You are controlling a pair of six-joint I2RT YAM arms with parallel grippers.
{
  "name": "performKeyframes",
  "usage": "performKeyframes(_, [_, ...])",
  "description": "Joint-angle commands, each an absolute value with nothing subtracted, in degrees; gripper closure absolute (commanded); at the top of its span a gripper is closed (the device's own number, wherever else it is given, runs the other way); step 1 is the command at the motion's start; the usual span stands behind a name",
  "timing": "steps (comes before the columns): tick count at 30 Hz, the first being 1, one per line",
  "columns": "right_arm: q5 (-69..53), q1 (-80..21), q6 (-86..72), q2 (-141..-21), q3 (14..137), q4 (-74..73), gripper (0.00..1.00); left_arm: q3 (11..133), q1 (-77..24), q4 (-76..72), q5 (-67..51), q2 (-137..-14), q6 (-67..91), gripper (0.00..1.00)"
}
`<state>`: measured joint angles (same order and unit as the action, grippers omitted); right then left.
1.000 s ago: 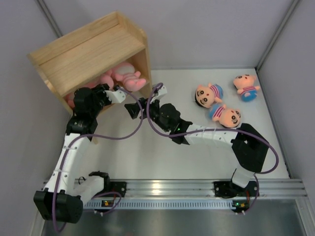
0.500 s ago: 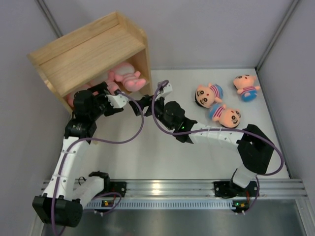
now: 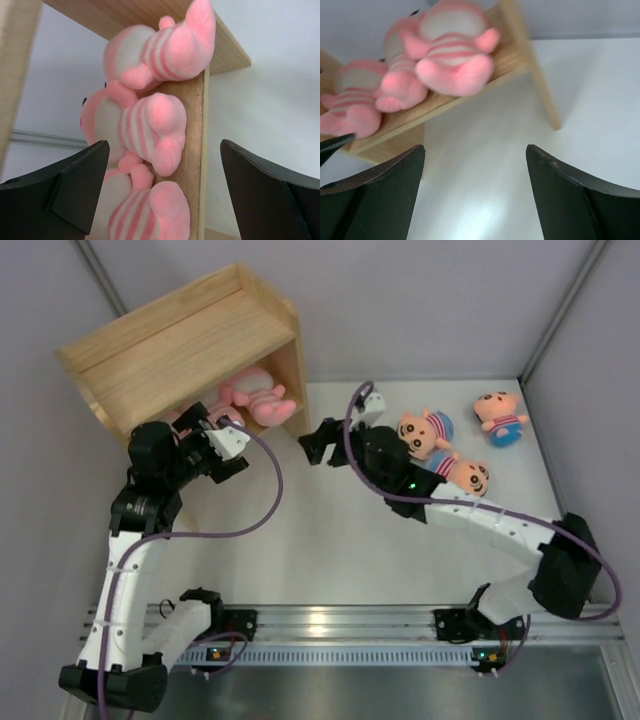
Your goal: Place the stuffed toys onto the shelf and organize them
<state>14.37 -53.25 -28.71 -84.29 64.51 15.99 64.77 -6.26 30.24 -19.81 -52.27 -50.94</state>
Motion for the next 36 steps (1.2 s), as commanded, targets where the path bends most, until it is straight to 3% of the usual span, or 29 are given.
performKeyframes(1, [19.59, -46.95, -30.06, -73.32, 65.66, -5.13, 0.17, 70.74, -6.42, 35.84, -24.43, -49.13, -40.97, 0.02])
performKeyframes(6, [28.81, -33.10, -34.88, -59.43, 56.38, -25.19, 0.14, 73.12, -6.42, 40.95, -25.93, -45.97, -32.27, 0.01])
performKeyframes(10, [27.26, -19.36, -35.95, -52.91, 46.51, -24.10, 0.01, 73.92, -6.42, 43.94, -26.63, -43.77, -28.40, 0.02])
performKeyframes(15, [17.50, -6.09, -32.70, -61.68, 45.43, -21.01, 0.01, 73.83, -6.42, 47.37, -27.60, -41.40, -26.46, 0.04])
performKeyframes(21, [20.22, -3.69, -29.28, -75.92, 49.65, -17.05, 0.05, 72.60, -6.42, 52.80, -26.63, -38.68, -26.81, 0.06])
performKeyframes(23, [19.43, -3.60, -26.83, -80.23, 51.67, -16.09, 0.24, 71.37, -6.42, 54.57, -27.16, -37.71, -28.11, 0.07])
performKeyframes(24, [19.34, -3.69, -26.20, -81.11, 51.77, -15.47, 0.46, 70.67, -6.42, 55.97, -27.51, -36.40, -29.00, 0.07])
performKeyframes(26, [20.21, -3.69, -25.14, -81.65, 51.77, -15.12, 0.72, 67.60, -6.42, 57.65, -29.17, -34.64, -32.33, 0.10])
performKeyframes(27, [20.39, -3.69, -23.48, -81.48, 51.85, -15.81, 0.97, 66.28, -6.42, 58.53, -29.70, -33.85, -33.65, 0.11])
performKeyframes(31, [18.12, -3.78, -19.17, -75.78, 52.03, -20.29, 1.00, 59.07, -6.42, 62.39, -29.18, -29.28, -41.46, 0.14])
performKeyframes(36, [0.46, -6.58, -6.96, -66.64, 56.86, -31.87, 1.00, 56.42, -6.42, 64.16, -32.51, -25.84, -48.51, 0.09])
